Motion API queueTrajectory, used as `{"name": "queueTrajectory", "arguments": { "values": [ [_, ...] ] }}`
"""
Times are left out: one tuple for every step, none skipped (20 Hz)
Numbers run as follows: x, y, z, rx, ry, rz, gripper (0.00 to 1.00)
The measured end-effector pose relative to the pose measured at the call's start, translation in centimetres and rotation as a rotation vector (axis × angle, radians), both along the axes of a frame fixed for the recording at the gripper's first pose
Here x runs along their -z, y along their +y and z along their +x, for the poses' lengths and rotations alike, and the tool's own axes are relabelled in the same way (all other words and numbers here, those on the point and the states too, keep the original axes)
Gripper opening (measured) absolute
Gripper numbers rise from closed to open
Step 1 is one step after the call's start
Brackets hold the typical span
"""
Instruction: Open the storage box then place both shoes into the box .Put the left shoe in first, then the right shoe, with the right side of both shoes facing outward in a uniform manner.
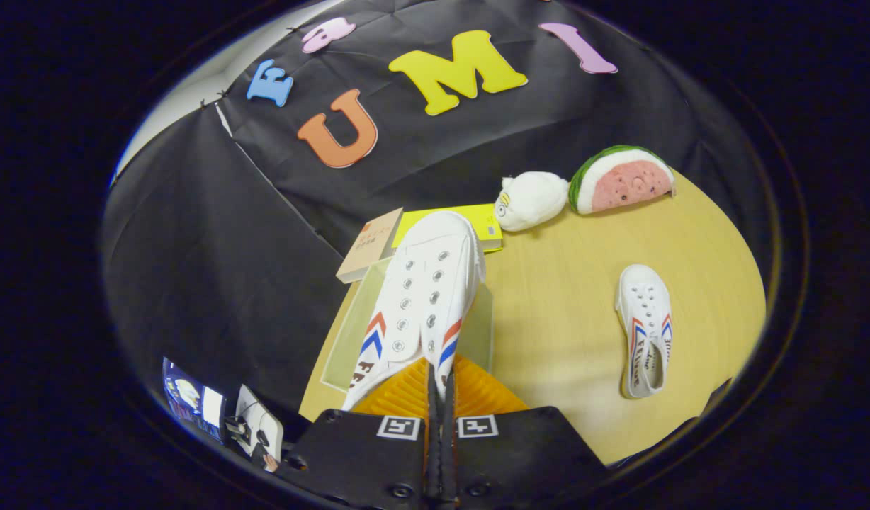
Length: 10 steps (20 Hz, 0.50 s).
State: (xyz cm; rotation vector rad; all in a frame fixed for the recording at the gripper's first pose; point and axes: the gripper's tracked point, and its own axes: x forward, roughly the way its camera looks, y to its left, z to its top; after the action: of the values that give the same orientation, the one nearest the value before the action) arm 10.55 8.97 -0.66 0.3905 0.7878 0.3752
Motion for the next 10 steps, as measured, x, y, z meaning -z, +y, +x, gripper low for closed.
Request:
{"name": "queueTrajectory", "arguments": {
  "values": [
    [0.0, 1.1, 0.3, -0.011, 0.005, -0.005, 0.05],
    [0.0, 2.3, 0.9, -0.014, 0.011, -0.006, 0.06],
    [0.2, 3.4, 1.6, -0.011, 0.013, -0.009, 0.06],
    [0.4, 4.4, 2.3, -0.007, 0.015, -0.015, 0.06],
    [0.9, 5.5, 3.0, -0.002, 0.020, -0.024, 0.06],
    [1.4, 6.6, 3.6, 0.003, 0.027, -0.032, 0.06],
    [2.0, 7.8, 4.1, 0.005, 0.036, -0.036, 0.06],
    [2.6, 8.9, 4.8, 0.004, 0.040, -0.041, 0.06],
    [3.2, 9.8, 5.4, 0.006, 0.043, -0.046, 0.06],
    [3.8, 10.7, 6.0, 0.011, 0.045, -0.047, 0.06]
  ]
}}
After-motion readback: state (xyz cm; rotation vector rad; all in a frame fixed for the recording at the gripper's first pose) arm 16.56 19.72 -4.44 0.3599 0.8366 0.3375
